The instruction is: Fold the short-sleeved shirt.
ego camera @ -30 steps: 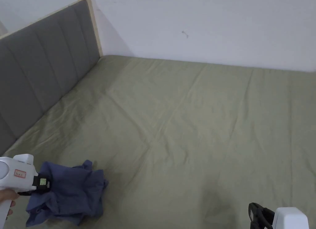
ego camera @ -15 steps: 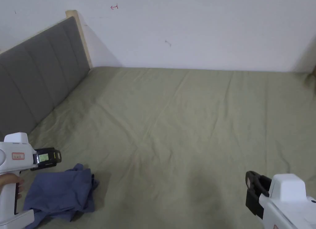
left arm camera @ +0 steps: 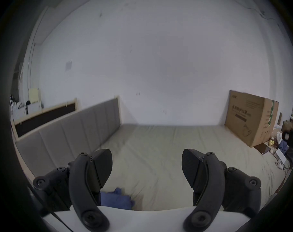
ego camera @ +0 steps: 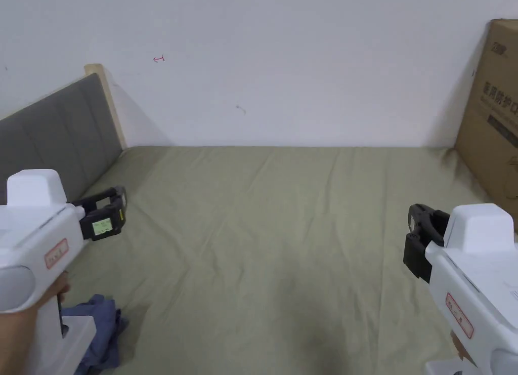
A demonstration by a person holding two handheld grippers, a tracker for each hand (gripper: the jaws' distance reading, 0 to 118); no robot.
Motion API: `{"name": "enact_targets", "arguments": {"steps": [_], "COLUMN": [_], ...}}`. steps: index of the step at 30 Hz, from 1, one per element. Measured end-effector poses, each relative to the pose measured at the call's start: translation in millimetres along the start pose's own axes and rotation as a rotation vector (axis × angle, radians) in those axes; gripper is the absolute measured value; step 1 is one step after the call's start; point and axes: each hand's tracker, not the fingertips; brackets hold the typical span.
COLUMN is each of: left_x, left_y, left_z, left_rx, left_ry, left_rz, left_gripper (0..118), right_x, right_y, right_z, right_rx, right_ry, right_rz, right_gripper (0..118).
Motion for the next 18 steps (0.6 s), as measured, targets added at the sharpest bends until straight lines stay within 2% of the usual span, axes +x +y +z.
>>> {"name": "enact_targets", "arguments": {"steps": [3, 6, 8, 9, 10, 11, 13, 18], "left_x": [32, 66, 83, 91, 99, 103, 113, 128], "left_y": [-3, -8, -18, -22, -26, -32, -39, -50], "left_z": [10, 21, 21, 22, 22, 20, 18, 13], "left_rx": [0.089, 0.14, 0.167, 0.168, 0.176, 0.179, 0.176, 0.142], "left_ry": [-0.027, -0.039, -0.05, -0.052, -0.068, -0.089, -0.127, -0.206], "left_rz": [0.0, -0.03, -0.057, -0.055, -0.054, -0.04, -0.033, -0.02], "left_gripper": [88, 75, 53, 37, 14, 4, 0, 0], "right_x": [13, 20, 24, 26, 28, 30, 31, 33], "right_y": [3, 4, 2, 0, -1, -3, -7, -13], "right_z": [6, 13, 17, 17, 18, 19, 20, 23], "right_rx": [0.033, 0.055, 0.066, 0.069, 0.073, 0.076, 0.085, 0.092], "right_ry": [-0.018, -0.044, -0.057, -0.06, -0.063, -0.068, -0.079, -0.098], "right_rz": [0.009, 0.019, 0.024, 0.023, 0.022, 0.02, 0.021, 0.029], "right_gripper": [0, 0, 0, 0, 0, 0, 0, 0]}}
